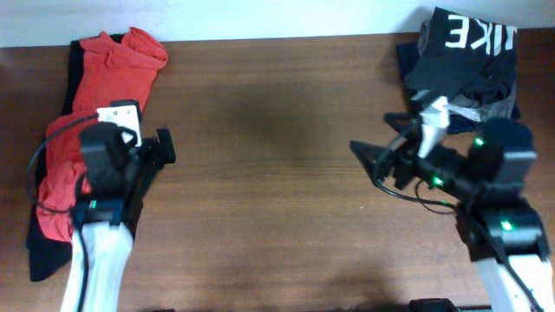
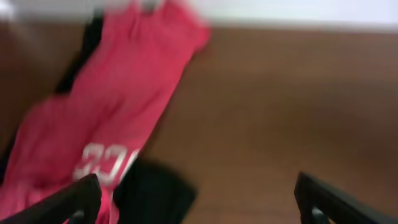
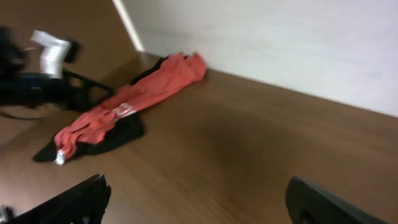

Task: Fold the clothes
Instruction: 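Move the left gripper to the orange T-shirt and grasp its collar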

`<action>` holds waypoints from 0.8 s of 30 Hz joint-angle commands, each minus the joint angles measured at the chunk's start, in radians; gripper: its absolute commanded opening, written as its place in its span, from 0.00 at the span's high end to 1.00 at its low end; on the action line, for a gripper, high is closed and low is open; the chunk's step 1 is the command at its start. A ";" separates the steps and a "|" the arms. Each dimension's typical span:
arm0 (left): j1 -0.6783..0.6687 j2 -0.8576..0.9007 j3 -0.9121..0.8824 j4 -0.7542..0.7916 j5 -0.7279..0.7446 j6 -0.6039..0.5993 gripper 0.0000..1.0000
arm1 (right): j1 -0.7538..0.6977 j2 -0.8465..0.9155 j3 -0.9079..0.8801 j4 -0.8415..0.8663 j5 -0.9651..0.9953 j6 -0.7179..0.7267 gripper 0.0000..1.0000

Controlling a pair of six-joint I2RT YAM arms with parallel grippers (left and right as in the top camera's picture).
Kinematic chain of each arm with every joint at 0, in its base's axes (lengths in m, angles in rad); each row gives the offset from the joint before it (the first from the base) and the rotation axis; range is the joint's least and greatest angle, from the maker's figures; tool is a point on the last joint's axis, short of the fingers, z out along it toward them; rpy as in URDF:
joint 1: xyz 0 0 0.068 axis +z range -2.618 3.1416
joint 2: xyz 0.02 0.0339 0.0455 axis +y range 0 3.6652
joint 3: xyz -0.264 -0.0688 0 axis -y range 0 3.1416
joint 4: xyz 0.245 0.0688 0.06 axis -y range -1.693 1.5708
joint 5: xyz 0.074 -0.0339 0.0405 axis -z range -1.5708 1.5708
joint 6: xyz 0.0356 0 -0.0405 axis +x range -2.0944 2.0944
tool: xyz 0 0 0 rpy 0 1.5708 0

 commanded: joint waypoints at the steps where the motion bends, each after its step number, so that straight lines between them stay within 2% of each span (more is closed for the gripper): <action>1: 0.011 0.109 0.090 -0.034 -0.121 -0.032 0.01 | 0.076 0.073 0.020 0.018 0.036 0.001 0.08; 6: 0.054 0.272 0.200 -0.097 -0.121 -0.031 0.02 | 0.195 0.212 0.020 0.044 0.130 0.002 0.13; 10: 0.087 0.334 0.229 -0.153 -0.122 -0.032 0.11 | 0.235 0.282 0.020 0.051 0.141 0.005 0.23; 11: 0.096 0.341 0.229 -0.165 -0.122 -0.034 0.20 | 0.243 0.298 0.020 0.051 0.141 0.005 0.24; 13: 0.121 0.358 0.228 -0.193 -0.125 -0.056 0.24 | 0.253 0.325 0.020 0.051 0.141 0.005 0.28; 17: 0.166 0.382 0.228 -0.239 -0.142 -0.069 0.34 | 0.259 0.362 0.020 0.053 0.141 0.005 0.28; 21: 0.201 0.408 0.228 -0.265 -0.233 -0.134 0.36 | 0.259 0.376 0.020 0.058 0.141 0.005 0.28; 24: 0.214 0.439 0.228 -0.264 -0.233 -0.136 0.36 | 0.259 0.376 0.020 0.063 0.141 0.005 0.28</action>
